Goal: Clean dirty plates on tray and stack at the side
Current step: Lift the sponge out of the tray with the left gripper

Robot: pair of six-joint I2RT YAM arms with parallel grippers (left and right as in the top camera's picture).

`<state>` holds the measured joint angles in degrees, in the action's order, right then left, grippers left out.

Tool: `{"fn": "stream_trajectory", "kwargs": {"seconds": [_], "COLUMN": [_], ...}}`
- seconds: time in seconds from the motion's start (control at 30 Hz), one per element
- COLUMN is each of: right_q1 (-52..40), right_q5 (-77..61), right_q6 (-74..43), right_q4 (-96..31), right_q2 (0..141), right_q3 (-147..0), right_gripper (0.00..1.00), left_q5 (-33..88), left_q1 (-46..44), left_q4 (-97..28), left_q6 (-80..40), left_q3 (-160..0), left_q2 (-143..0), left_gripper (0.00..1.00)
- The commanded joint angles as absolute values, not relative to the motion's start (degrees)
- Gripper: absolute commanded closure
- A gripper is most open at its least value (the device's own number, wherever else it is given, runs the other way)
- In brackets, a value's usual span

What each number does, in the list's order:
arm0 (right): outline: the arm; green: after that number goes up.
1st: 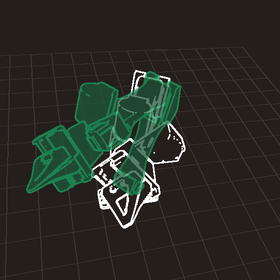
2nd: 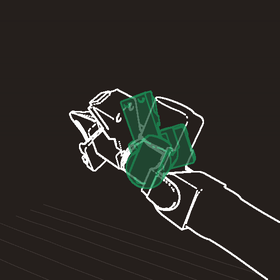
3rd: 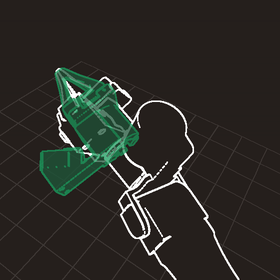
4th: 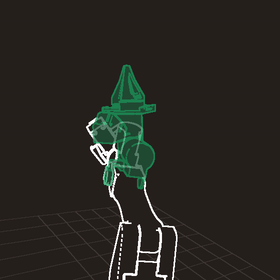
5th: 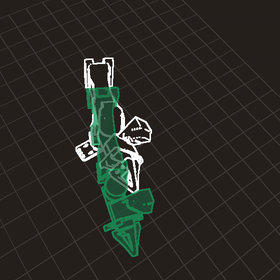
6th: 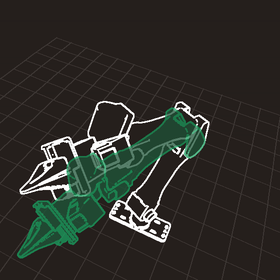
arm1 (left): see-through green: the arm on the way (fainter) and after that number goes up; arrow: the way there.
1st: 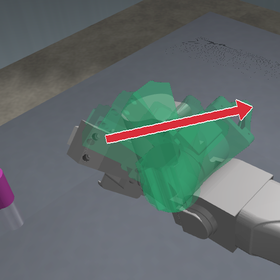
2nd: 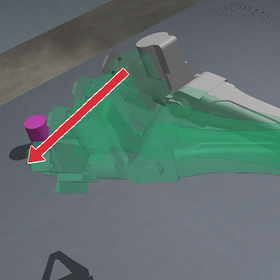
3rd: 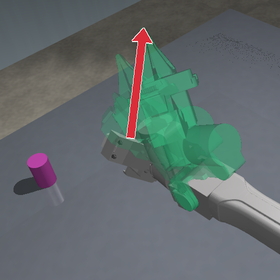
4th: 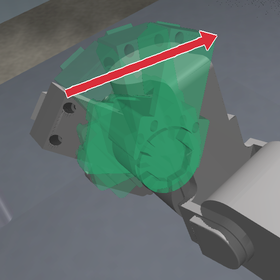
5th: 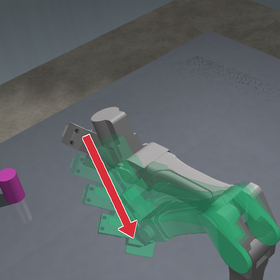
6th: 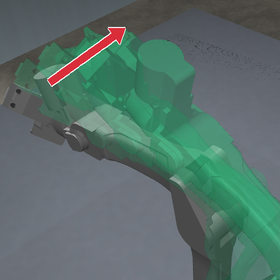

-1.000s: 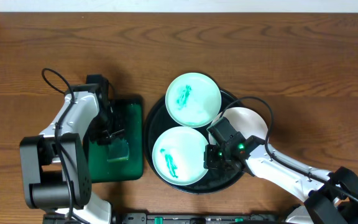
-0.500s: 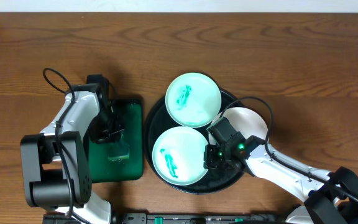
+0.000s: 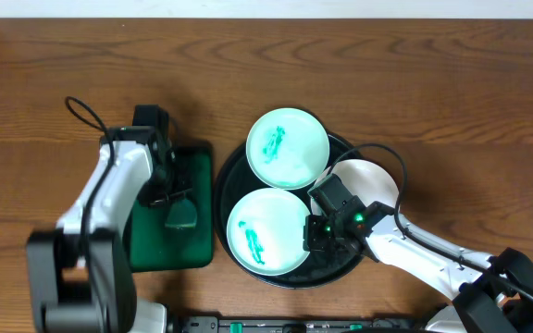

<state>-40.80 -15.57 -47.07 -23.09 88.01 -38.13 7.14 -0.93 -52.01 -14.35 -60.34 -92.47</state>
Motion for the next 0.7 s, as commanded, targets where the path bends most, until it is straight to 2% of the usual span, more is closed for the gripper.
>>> {"fn": "stream_trajectory", "kwargs": {"seconds": [0.0, 0.2, 0.47, 0.67], "right_q1": [-42.48, -42.48, -42.44, -42.44], "right_q5": [-18.24, -18.22, -18.31, -18.48], "right_q6": [-44.91, -44.88, -44.62, -44.47], "right_q4": [-23.53, -23.16, -23.2, -23.11], "right_q2": [89.52, 89.52, 89.52, 89.52], "right_q3": [-36.62, -36.62, -36.62, -36.62], "right_gripper": [0.99, 0.99, 0.99, 0.99], "left_q5": [5.56, -5.52, -5.65, -5.63], "left_q1": [-4.14, -10.92, -12.67, -12.56], "left_q4": [-51.72, -48.42, -46.76, -47.11], "left_q6": [-14.24, -15.07, -15.46, -14.85], "left_q3": [-60.51, -60.51, -60.51, -60.51], "left_q2": [-84.25, -71.59, -59.9, -57.91], "left_gripper": [0.92, 0.93, 0.93, 0.93]}}
